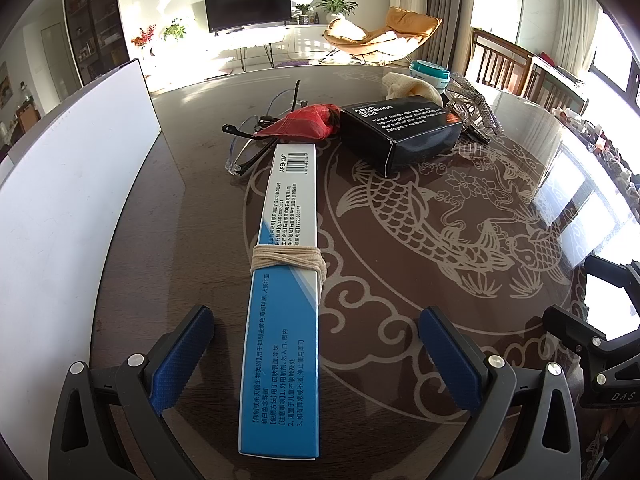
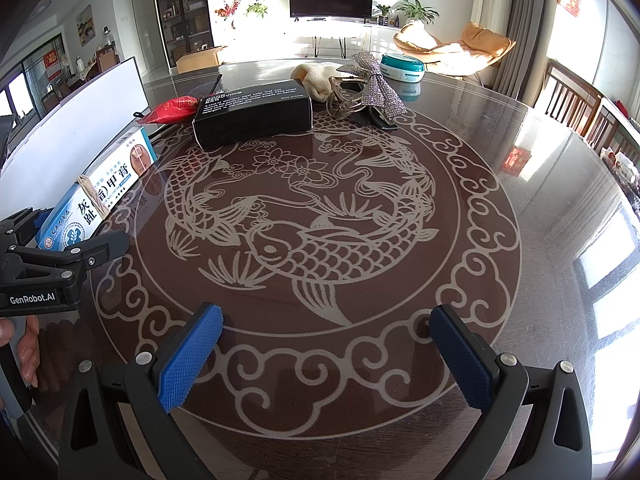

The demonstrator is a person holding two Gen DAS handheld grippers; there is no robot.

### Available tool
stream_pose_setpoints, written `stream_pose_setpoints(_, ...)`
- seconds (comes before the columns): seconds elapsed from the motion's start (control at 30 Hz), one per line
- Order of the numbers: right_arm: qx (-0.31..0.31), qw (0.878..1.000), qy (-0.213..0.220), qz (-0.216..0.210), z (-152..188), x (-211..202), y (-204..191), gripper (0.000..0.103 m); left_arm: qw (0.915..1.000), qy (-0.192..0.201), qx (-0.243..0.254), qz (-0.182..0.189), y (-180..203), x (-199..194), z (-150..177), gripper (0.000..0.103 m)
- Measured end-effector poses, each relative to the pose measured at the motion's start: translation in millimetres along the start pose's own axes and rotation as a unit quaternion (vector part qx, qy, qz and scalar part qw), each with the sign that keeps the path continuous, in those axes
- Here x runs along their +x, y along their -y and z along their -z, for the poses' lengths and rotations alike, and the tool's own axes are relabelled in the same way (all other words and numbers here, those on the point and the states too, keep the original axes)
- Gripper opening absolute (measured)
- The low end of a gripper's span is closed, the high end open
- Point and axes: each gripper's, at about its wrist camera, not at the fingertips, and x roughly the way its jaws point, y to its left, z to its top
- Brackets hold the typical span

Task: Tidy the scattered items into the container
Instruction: 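Hold the ointment box raised in the left tool above the table, then grasp the glittery bow hair clip with the right tool while the left tool holds the box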

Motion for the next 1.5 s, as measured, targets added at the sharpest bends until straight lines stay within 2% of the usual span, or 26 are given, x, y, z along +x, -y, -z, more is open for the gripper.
stream_pose_setpoints(0.27,0.000,1.000,0.000,0.000,0,0,0,0.103,1.0000,0.000,0.000,-0.002,0,0,0,0.103)
stream_pose_setpoints(0.43,0.000,1.000,0.000,0.000,0,0,0,0.103,0.9997,0.001,-0.021,-0.016,-7,0,0,0.103)
stream_pose_setpoints(0.5,0.000,1.000,0.000,0.000,0,0,0,0.103,0.9993,0.011,-0.029,-0.022,-10,-4,1,0.084)
stream_pose_setpoints(0.53,0.000,1.000,0.000,0.000,0,0,0,0.103,0.9990,0.018,-0.034,-0.024,-12,-6,1,0.067)
stream_pose_setpoints(0.57,0.000,1.000,0.000,0.000,0,0,0,0.103,0.9986,0.022,-0.040,-0.027,-14,-8,2,0.056)
stream_pose_setpoints(0.6,0.000,1.000,0.000,0.000,0,0,0,0.103,0.9983,0.024,-0.044,-0.028,-16,-9,3,0.052)
stream_pose_setpoints(0.63,0.000,1.000,0.000,0.000,0,0,0,0.103,0.9982,0.027,-0.046,-0.028,-17,-11,4,0.041)
stream_pose_setpoints(0.67,0.000,1.000,0.000,0.000,0,0,0,0.103,0.9982,0.028,-0.046,-0.027,-18,-13,6,0.034)
stream_pose_setpoints(0.83,0.003,1.000,0.001,-0.005,0,0,1,0.103,0.9985,0.028,-0.040,-0.025,-18,-14,8,0.033)
stream_pose_setpoints(0.9,0.018,0.999,0.011,-0.036,-3,-3,10,0.103,0.9985,0.028,-0.039,-0.026,-17,-13,8,0.033)
stream_pose_setpoints(0.97,0.035,0.996,0.042,-0.069,-13,-7,26,0.103,0.9985,0.028,-0.039,-0.026,-18,-13,7,0.033)
stream_pose_setpoints(1.03,0.032,0.996,0.062,-0.059,-39,-6,39,0.103,0.9985,0.028,-0.039,-0.027,-18,-13,7,0.033)
stream_pose_setpoints(1.17,-0.012,0.995,0.070,-0.068,-108,20,52,0.103,0.9985,0.028,-0.039,-0.027,-18,-13,8,0.033)
stream_pose_setpoints(1.27,-0.033,0.996,0.051,-0.067,-149,54,54,0.103,0.9985,0.028,-0.039,-0.027,-18,-13,8,0.033)
stream_pose_setpoints(1.33,-0.045,0.995,0.040,-0.080,-165,74,52,0.103,0.9985,0.028,-0.039,-0.027,-18,-13,8,0.033)
stream_pose_setpoints(1.4,-0.055,0.995,0.028,-0.076,-175,91,50,0.102,0.9985,0.028,-0.039,-0.027,-18,-13,7,0.033)
stream_pose_setpoints(1.43,-0.048,0.996,0.026,-0.075,-179,97,53,0.096,0.9985,0.028,-0.039,-0.027,-18,-13,7,0.033)
stream_pose_setpoints(1.47,-0.038,0.996,0.023,-0.081,-181,100,55,0.070,0.9985,0.028,-0.039,-0.027,-18,-13,8,0.033)
stream_pose_setpoints(1.5,-0.026,0.995,0.019,-0.092,-182,102,59,0.058,0.9985,0.028,-0.039,-0.027,-17,-13,8,0.033)
